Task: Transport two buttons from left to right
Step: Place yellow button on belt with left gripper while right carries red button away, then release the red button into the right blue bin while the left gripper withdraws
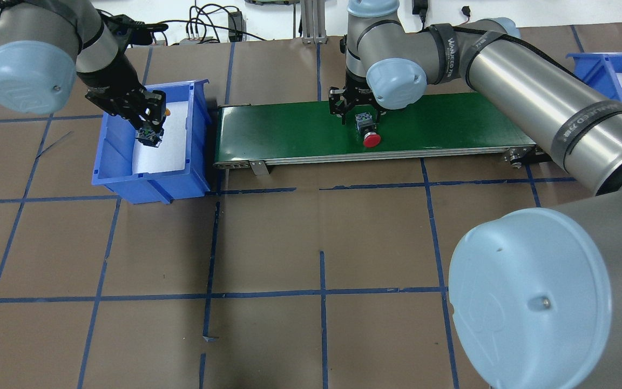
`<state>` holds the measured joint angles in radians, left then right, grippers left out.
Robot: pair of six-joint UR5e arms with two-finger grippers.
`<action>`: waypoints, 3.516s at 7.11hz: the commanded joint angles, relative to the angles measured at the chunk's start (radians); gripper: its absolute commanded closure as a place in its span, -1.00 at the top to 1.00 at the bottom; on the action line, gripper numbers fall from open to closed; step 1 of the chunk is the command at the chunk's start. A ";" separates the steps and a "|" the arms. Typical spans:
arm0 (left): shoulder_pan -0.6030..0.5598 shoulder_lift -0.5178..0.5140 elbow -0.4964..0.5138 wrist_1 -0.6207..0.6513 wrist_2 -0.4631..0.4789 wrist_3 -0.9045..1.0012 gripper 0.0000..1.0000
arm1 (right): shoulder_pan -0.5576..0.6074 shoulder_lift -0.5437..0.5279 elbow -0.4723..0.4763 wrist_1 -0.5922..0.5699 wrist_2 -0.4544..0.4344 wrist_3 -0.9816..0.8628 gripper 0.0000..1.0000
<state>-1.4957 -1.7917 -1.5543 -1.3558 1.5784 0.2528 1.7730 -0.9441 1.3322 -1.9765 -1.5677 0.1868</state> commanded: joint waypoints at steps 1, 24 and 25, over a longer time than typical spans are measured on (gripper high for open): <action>-0.121 -0.018 0.045 -0.009 -0.008 -0.191 -0.57 | -0.006 -0.001 0.001 0.034 0.005 -0.032 -0.55; -0.002 0.173 0.055 -0.372 -0.008 -0.207 1.00 | -0.826 -0.108 -0.014 0.018 -0.066 -0.948 -0.76; 0.002 0.181 0.046 -0.384 -0.002 -0.204 1.00 | -0.834 -0.079 -0.024 -0.011 -0.058 -0.957 -0.76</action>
<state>-1.4970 -1.6337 -1.4793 -1.7335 1.5737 0.0462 0.9523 -1.0584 1.3170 -1.9505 -1.6344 -0.7604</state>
